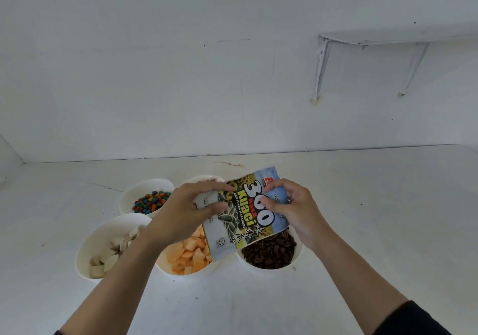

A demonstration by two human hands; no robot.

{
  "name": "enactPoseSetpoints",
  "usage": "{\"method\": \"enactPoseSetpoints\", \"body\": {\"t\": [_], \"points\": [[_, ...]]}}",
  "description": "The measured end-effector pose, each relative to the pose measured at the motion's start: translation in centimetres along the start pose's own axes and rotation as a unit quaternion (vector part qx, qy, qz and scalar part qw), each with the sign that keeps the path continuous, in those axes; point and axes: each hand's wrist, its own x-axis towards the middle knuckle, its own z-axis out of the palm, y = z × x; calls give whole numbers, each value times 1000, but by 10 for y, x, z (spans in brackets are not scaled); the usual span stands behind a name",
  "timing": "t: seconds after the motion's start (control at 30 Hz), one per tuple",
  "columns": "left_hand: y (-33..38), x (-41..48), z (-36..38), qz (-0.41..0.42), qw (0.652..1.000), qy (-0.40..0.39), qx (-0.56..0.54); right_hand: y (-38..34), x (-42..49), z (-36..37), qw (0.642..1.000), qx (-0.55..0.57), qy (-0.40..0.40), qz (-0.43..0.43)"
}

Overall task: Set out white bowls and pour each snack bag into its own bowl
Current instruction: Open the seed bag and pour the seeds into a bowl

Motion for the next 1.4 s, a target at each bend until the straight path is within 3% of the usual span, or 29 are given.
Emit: {"method": "enactPoseSetpoints", "body": {"t": [0.13, 0.4, 0.5, 0.63, 0.73, 0.87, 0.93, 1.13, 1.27, 1.4], "points": [[-4, 1, 8, -3, 998, 41, -58, -4, 3, -6, 995, 87, 26, 42], [-14, -4, 35, -32, 964, 207, -161, -2, 7, 5, 951, 297, 14, 84], [-15, -8, 38, -36, 962, 203, -182, 3, 12, 15, 938, 327, 49, 106], [-20, -19, 47, -44, 978, 166, -118, 7, 20, 23, 922, 344, 110, 137], [-24, -26, 44, -40, 986, 133, -91, 3, 23, 31, 936, 304, 125, 127], [-21, -32, 27, -38, 996, 32, -70, -8, 30, 52, 963, 226, 107, 99], [-18, -36, 14, -53, 996, 38, -58, -16, 34, 67, 975, 187, 79, 85], [-1, -72, -50, -64, 973, 221, -11, -37, 27, 139, 998, 17, -61, -7], [3, -128, -100, -63, 945, 319, 19, -39, 7, 211, 982, -47, -159, -93], [-5, -207, -141, -91, 892, 436, 80, -31, -25, 294, 959, -56, -245, -130]]}}
